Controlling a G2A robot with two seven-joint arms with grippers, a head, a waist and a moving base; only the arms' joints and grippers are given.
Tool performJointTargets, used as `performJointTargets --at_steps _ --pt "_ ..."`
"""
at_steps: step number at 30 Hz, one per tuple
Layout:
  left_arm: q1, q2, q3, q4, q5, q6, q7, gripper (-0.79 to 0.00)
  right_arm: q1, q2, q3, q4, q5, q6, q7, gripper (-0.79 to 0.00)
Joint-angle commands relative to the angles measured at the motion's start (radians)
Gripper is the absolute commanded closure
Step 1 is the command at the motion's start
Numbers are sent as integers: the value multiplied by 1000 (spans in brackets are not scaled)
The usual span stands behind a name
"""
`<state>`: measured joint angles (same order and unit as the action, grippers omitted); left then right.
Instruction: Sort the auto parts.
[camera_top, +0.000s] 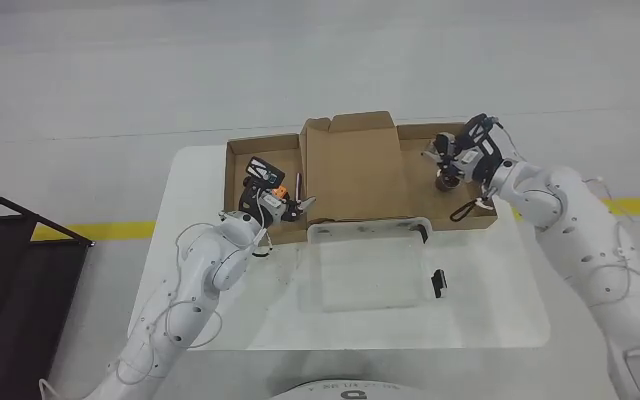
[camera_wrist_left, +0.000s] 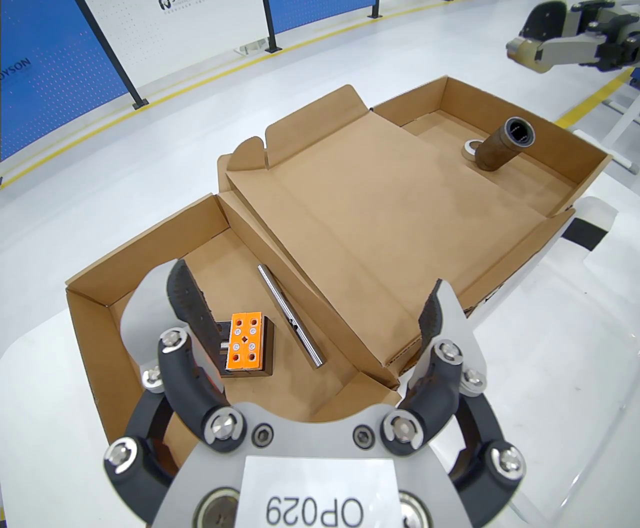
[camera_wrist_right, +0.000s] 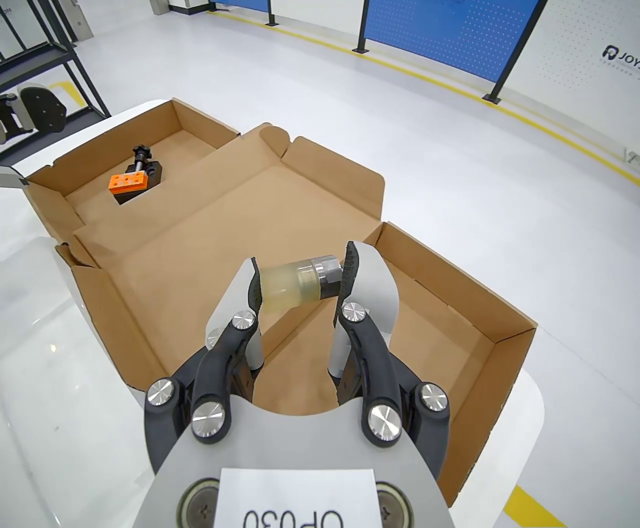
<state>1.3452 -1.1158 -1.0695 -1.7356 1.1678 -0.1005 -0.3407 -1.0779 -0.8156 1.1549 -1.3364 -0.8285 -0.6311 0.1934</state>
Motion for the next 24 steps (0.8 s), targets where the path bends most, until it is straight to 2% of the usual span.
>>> performJointTargets --at_steps 1,3,5,6,19,24 --pt "0 0 0 0 0 0 0 -785 -5 0 8 -2 -9 -3 -10 -320" --pt "0 0 0 0 0 0 0 -785 -14 2 20 -8 -24 -1 -25 -379" --pt "0 0 0 0 0 0 0 -785 -26 4 36 -15 -36 0 -40 -686" --pt "0 0 0 0 0 0 0 -785 -33 5 45 -19 -40 2 -48 -785" --pt "0 0 0 0 0 0 0 -785 -153 30 205 -113 -41 -77 -132 -785" --pt "0 0 0 0 0 0 0 -785 -159 32 214 -119 -38 -88 -135 -785"
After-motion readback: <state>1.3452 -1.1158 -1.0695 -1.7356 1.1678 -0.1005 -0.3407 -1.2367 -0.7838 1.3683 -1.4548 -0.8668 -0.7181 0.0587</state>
